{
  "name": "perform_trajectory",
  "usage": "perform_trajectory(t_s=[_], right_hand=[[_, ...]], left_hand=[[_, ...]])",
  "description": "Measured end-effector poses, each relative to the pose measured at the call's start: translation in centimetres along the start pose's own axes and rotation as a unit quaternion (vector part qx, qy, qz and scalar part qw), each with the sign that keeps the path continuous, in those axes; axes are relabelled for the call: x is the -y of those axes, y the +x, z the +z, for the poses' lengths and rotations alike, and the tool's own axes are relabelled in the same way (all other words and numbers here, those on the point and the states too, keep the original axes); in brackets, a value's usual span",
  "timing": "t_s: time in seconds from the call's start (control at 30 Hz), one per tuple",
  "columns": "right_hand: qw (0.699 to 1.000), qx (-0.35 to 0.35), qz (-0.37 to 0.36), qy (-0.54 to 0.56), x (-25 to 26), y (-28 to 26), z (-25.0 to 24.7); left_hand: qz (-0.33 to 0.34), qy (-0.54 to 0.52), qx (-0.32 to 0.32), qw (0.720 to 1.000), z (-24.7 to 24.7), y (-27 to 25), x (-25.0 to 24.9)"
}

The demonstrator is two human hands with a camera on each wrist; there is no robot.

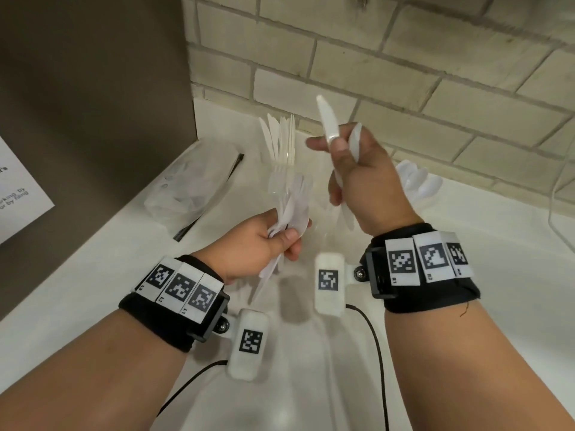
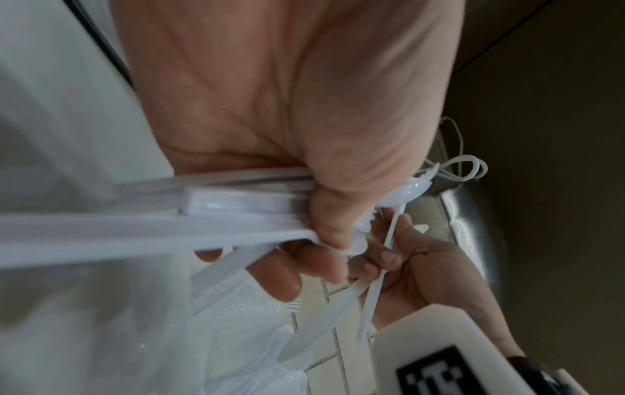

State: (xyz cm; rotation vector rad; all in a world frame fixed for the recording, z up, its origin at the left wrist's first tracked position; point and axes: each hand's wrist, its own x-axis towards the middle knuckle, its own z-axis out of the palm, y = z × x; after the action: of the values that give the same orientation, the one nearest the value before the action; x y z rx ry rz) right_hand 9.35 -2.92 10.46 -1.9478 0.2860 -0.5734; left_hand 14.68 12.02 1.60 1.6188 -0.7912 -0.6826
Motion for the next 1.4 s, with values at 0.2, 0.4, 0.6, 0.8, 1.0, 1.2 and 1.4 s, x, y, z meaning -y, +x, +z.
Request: perform_trajectory(t_s=[0.2,0.4,0.6,0.8,1.0,1.2,1.4], right_hand=[[0.990,0.124,0.060,0.021,0.3,-1.0,1.0],[0.999,0.032,0.035,0.006,-0.8,0.3,1.2],[0.989,-0.110,-0.028,0.097,-0.6,4.5,0.4],[0.969,-0.134,-0.089,0.188,-1.1,10.6,3.7],[0.986,-0.097,0.001,0.138,-4.3,13.9,6.9],[0.989,-0.040,0.135,0.048,-6.2,13.9,6.8],[0.993,-0.070,0.097,0.010,-4.6,12.9,5.6]], left_hand=[[-0.005,-0.049,0.033,0.998,-0.5,-0.1,-0.3],[-0.032,-0.065,0.006,0.997,-0.6,-0.4,-0.2],[-0.093,-0.116,-0.130,0.980,-1.5,-0.2,0.5],[-0.114,-0.116,-0.170,0.972,-2.9,0.1,0.9],[-0.120,-0.105,-0.159,0.974,-3.9,0.9,1.4],[-0.123,-0.117,-0.166,0.971,-4.1,1.5,2.0],[-0.123,-0.110,-0.151,0.975,-3.4,2.2,1.4]])
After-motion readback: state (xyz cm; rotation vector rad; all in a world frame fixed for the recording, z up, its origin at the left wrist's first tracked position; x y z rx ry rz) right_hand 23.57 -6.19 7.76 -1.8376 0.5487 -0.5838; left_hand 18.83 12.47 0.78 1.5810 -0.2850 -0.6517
